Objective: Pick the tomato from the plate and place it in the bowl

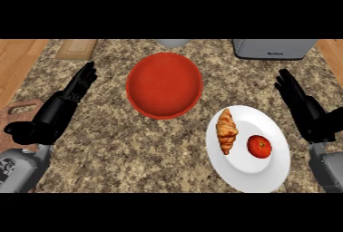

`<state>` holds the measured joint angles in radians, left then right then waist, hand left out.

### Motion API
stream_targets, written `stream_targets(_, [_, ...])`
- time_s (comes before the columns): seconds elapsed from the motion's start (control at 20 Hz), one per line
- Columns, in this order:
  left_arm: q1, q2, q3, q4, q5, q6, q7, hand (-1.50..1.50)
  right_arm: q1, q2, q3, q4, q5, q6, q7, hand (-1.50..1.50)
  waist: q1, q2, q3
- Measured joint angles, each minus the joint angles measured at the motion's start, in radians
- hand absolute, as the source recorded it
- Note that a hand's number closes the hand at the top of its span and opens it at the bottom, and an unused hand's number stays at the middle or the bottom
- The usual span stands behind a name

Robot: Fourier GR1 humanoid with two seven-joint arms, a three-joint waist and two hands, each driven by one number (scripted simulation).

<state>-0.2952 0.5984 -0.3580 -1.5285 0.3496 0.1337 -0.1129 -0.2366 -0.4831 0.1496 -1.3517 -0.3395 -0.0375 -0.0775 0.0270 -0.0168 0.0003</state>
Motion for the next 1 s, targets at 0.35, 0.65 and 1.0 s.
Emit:
stream_targets(0.35, [0.048,-0.109,0.027,0.034,-0.022,0.124,0.048,0.0,0.08,0.038,0.135,-0.024,0.225,-0.164,0.076,1.5,-0.025,0.013,-0.009])
stream_targets(0.65, [0.107,-0.167,0.032,0.052,-0.009,0.189,0.064,0.0,0.195,0.184,0.074,-0.085,0.352,-0.555,-0.053,-1.5,-0.065,0.005,-0.002])
stream_targets(1.0, [0.102,-0.22,0.005,0.025,-0.045,0.235,0.113,0.0,0.394,0.299,0.162,-0.308,0.539,-0.82,-0.156,-1.5,-0.05,0.01,-0.001])
